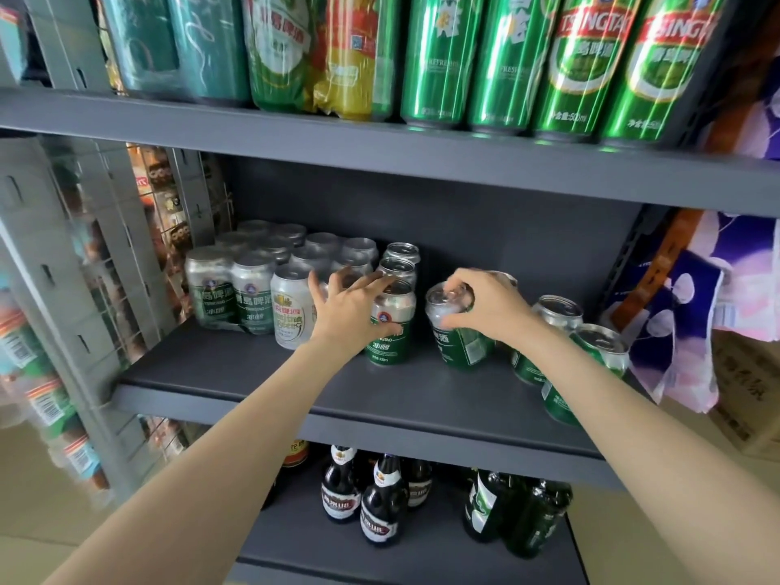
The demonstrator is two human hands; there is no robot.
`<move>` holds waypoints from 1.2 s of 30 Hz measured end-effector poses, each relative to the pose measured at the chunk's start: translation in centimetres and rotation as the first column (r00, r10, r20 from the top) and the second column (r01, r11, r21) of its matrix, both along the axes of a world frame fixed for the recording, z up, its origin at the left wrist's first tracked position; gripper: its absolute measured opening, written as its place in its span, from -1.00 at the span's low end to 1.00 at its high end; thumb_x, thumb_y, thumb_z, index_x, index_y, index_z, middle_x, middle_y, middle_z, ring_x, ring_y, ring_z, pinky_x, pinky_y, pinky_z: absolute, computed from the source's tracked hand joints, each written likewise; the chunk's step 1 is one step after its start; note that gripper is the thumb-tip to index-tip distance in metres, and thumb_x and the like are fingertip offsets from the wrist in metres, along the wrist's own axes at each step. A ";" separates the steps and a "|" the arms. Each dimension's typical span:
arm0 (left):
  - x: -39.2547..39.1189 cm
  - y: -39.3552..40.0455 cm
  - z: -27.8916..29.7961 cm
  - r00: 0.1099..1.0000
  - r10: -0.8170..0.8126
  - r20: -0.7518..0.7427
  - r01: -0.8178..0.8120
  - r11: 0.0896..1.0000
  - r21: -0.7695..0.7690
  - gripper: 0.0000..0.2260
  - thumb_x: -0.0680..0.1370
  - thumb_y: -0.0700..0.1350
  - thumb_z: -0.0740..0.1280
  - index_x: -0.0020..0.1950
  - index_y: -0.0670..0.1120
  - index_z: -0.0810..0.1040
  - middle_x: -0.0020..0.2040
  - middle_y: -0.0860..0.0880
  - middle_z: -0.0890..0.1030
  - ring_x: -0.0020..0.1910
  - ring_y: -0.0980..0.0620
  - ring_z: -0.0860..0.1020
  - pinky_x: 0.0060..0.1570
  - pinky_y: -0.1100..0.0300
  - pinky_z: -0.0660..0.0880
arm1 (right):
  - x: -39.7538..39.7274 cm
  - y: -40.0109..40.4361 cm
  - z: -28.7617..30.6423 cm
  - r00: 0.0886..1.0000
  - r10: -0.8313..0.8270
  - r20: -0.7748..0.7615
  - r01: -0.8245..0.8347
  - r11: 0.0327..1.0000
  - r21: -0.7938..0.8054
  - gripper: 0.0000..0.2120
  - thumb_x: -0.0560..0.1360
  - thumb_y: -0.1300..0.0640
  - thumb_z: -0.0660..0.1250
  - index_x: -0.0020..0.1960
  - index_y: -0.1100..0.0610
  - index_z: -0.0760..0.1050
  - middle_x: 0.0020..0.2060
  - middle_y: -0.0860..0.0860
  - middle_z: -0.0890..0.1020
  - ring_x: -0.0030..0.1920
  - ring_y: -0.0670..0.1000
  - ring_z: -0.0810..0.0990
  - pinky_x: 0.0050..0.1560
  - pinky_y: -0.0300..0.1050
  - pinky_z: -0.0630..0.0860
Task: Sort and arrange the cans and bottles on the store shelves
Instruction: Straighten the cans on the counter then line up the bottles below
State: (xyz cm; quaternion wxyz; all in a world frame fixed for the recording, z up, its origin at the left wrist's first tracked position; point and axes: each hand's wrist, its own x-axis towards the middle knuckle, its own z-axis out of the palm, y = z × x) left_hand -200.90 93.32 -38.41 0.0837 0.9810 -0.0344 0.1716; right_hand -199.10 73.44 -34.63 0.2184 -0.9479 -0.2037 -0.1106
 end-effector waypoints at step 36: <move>0.0 0.0 -0.2 1.000 0.012 0.007 -0.012 1.000 0.013 -0.33 0.45 0.24 0.30 0.48 0.21 0.09 0.49 0.18 0.18 0.47 -0.09 0.02 0.37 -0.28 -0.22 | 4.2 -3.4 0.8 0.973 -0.202 -0.107 0.188 0.974 -0.127 -0.50 0.31 0.07 0.52 0.19 -0.03 0.43 0.15 0.08 0.53 0.10 0.12 0.49 -0.04 -0.10 0.42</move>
